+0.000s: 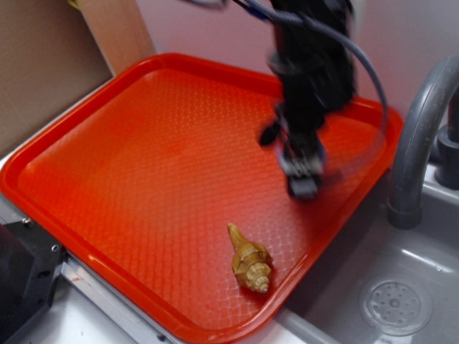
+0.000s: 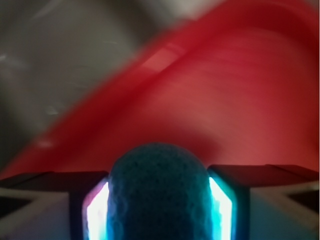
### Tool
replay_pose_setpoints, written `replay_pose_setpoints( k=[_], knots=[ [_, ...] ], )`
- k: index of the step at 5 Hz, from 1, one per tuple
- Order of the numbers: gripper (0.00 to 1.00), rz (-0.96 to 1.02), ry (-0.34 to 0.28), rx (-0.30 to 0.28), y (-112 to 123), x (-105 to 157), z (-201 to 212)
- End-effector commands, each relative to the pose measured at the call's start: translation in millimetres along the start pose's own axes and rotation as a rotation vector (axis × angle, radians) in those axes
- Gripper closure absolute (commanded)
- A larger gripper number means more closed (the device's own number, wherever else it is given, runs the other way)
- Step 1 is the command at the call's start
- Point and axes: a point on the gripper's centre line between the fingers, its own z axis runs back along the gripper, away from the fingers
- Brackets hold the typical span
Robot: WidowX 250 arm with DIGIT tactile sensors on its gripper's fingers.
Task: Grab the blue ball.
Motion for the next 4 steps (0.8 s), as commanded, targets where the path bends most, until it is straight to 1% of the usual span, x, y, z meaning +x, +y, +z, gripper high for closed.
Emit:
replay_pose_setpoints(
  k=[1, 2, 3, 4],
  knots=[
    [1.0, 0.516, -0.046, 0.044, 38.8, -100.4, 118.1],
    [1.0, 0.771, 0.053, -0.077, 58.4, -150.2, 165.8],
    [1.0, 1.024, 0.028, -0.101, 81.2, -187.9, 174.6],
    [1.0, 1.264, 0.101, -0.008, 96.3, -201.9, 173.3]
  ],
)
